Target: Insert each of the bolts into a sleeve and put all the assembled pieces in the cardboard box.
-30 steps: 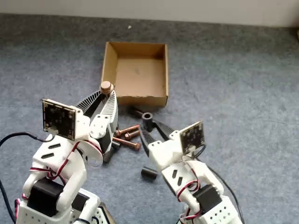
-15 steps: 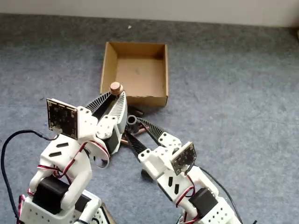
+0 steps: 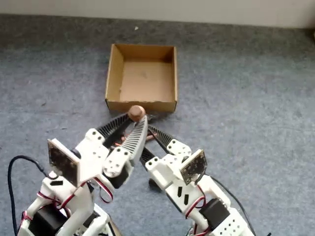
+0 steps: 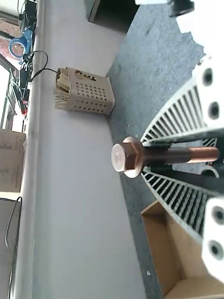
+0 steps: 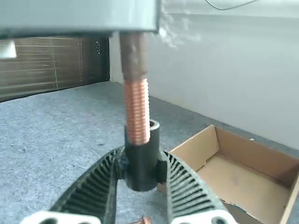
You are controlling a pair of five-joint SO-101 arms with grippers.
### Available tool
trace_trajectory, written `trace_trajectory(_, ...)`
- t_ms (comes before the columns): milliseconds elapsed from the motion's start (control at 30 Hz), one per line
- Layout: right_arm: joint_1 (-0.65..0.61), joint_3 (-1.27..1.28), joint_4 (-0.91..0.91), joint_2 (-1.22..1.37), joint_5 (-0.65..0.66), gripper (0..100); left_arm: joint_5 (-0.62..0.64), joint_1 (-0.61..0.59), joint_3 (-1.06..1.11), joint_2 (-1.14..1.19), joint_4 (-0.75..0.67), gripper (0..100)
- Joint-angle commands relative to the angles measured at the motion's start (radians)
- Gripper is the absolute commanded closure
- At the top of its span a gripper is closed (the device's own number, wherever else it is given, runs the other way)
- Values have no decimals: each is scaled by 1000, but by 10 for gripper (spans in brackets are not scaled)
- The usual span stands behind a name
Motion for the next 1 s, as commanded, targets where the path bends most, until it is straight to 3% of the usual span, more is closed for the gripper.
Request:
trace_trajectory(0, -12, 107, -24, -27, 9, 994, -17, -1, -4, -19, -28, 994)
trace_trajectory(167, -13, 107, -24, -27, 9, 994, -14, -64, -5, -19, -29, 994)
trace_trajectory(467, -13, 107, -25, -27, 9, 994, -14, -74, 8, -18, -31, 994)
trace_trajectory(700, -13, 107, -25, -27, 9, 994, -14, -97, 145, -19, -175, 994)
trace_trajectory(967, -8, 107, -28, -27, 9, 994, -15, -93, 151, -27, -133, 994)
